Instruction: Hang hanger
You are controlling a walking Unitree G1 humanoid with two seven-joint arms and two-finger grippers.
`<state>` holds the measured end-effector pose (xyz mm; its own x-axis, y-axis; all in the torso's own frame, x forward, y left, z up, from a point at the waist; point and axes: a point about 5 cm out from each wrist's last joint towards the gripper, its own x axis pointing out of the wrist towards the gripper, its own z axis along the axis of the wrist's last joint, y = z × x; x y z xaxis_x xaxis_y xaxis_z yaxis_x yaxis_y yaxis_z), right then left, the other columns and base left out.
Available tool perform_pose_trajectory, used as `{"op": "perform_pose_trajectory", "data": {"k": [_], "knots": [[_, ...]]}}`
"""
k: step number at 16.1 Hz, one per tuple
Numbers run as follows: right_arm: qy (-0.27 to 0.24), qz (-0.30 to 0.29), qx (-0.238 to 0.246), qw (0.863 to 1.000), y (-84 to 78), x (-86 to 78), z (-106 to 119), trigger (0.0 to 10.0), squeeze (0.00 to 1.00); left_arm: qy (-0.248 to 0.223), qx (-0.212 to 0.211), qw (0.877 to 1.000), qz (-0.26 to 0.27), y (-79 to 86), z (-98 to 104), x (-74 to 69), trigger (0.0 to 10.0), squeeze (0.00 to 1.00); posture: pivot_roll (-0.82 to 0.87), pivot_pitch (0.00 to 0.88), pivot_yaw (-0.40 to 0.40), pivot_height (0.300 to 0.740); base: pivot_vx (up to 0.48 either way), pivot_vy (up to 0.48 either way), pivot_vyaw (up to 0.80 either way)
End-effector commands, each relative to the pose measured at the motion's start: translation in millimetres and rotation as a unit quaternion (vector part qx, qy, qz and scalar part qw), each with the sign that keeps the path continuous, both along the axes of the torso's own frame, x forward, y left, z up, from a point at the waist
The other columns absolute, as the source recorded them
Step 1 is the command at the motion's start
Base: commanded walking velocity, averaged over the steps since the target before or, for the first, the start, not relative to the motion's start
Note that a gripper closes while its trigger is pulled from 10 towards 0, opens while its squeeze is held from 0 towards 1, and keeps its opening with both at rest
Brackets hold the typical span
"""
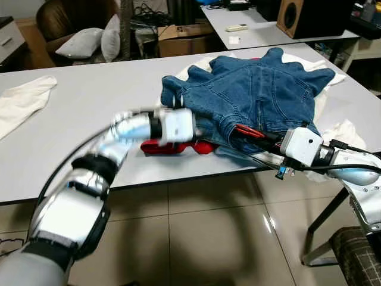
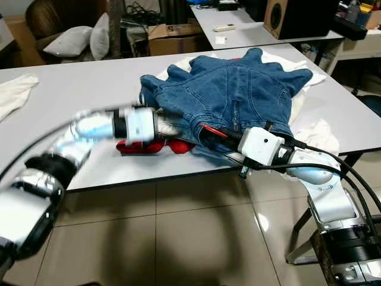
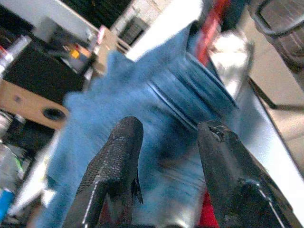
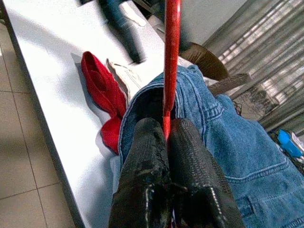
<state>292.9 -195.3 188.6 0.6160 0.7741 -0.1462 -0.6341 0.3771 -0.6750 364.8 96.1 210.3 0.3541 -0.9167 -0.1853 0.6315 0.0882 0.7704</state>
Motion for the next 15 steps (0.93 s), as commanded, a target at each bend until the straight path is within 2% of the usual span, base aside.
{"op": "perform_pose_trajectory", "data": {"k": [1,4,6,9,12,13,14,15], "knots": [[-0.007,0.02,-0.002,1.0,5.0,-0.7,4,10.0,0.0,-0.009,0.004,1.0,-0.019,-5.7,6,-1.0,10.0,0.0,-0.13,0.0,0.054,0.74,0.0,0.0,0.0],[-0.009,0.022,0.0,1.0,5.4,-1.0,5,10.0,0.0,0.001,0.014,0.999,-0.04,-22.3,1,-3.0,10.0,0.0,-0.14,0.0,0.066,0.74,0.0,0.0,0.0],[-0.014,0.025,0.008,1.0,6.6,-2.1,8,10.0,0.0,-0.007,0.049,0.999,-0.023,-34.3,-9,-1.3,10.0,0.0,-0.14,0.0,0.078,0.74,0.0,0.0,0.0],[-0.017,0.025,0.012,0.999,6.7,-2.9,10,10.0,0.0,-0.025,0.077,0.996,0.028,-36.0,-15,6.2,10.0,0.0,-0.15,0.0,0.084,0.74,0.0,0.0,0.0],[-0.019,0.024,0.014,0.999,4.9,-4.0,11,10.0,0.0,-0.034,0.07,0.996,0.04,-38.4,-12,8.6,10.0,0.0,-0.15,0.0,0.091,0.74,0.0,0.0,0.0],[-0.02,0.023,0.014,0.999,4.5,-4.2,12,10.0,0.0,-0.037,0.063,0.997,0.036,-40.5,-10,8.1,3.5,0.0,-0.15,0.0,0.092,0.74,0.0,0.0,0.0],[-0.02,0.023,0.014,0.999,4.7,-4.3,11,10.0,0.0,-0.032,0.056,0.997,0.028,-42.4,-9,7.0,0.0,0.0,-0.15,0.0,0.092,0.74,0.0,0.0,0.0],[-0.02,0.023,0.014,0.999,4.8,-4.4,11,10.0,0.0,-0.028,0.054,0.998,0.024,-43.4,-9,6.6,0.0,0.0,-0.15,0.0,0.092,0.74,0.0,0.0,0.0]]}}
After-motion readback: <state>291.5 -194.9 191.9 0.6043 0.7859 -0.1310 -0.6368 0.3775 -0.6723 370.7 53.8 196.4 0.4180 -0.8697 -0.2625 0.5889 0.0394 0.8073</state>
